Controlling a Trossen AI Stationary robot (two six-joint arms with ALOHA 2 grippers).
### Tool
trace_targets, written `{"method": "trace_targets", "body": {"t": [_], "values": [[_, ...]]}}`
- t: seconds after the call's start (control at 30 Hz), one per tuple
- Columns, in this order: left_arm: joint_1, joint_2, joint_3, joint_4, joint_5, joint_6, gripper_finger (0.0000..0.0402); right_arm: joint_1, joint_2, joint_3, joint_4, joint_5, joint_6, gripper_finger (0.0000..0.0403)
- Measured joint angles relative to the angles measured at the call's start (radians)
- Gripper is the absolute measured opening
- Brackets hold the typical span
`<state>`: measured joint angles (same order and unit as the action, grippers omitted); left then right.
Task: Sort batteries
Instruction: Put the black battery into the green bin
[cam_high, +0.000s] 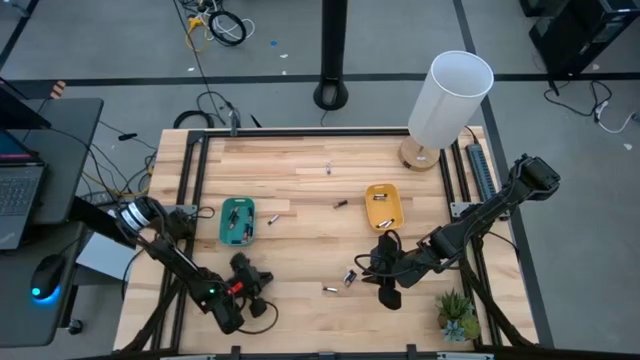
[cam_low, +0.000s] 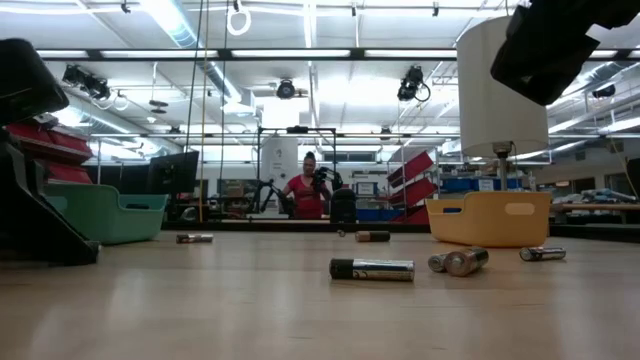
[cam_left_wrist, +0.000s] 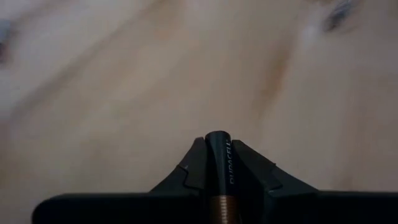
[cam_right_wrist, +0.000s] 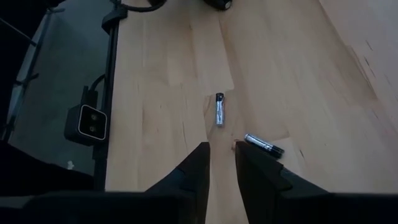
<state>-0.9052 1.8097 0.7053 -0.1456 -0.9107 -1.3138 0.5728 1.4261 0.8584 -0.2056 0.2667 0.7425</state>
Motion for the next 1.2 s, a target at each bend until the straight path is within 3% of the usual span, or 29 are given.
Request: {"method": "trace_targets", "body": {"t": [0.37,0.57,0.7,0.77,0.87,1.0,1.2], "values": [[0.098,-0.34,0.002,-0.407,-0.191,-0.004,0.0055,-0.03,0.0,0.0,0.013,0.001,-0.01,0.0081],[0.214,-0.546,0.002,-0.745,-0.061,-0.107,0.0055,-0.08,0.0,0.0,0.027,-0.019,-0.041,0.0081],[0.292,-0.596,-0.004,-0.974,0.074,-0.208,0.0055,-0.114,0.0,0.019,0.033,-0.053,-0.132,0.0081],[0.316,-0.605,-0.013,-1.012,0.098,-0.241,0.0068,-0.135,0.0,0.039,0.017,-0.058,-0.167,0.0081],[0.344,-0.607,-0.017,-0.997,0.108,-0.25,0.0123,-0.188,0.0,0.081,-0.029,-0.079,-0.176,0.0082],[0.378,-0.607,-0.017,-0.968,0.117,-0.249,0.0194,-0.3,0.0,0.135,-0.092,-0.201,-0.234,0.0093],[0.405,-0.628,0.055,-0.975,0.138,-0.249,0.0209,-0.46,0.0,0.255,-0.216,-0.26,-0.458,0.0115]]}}
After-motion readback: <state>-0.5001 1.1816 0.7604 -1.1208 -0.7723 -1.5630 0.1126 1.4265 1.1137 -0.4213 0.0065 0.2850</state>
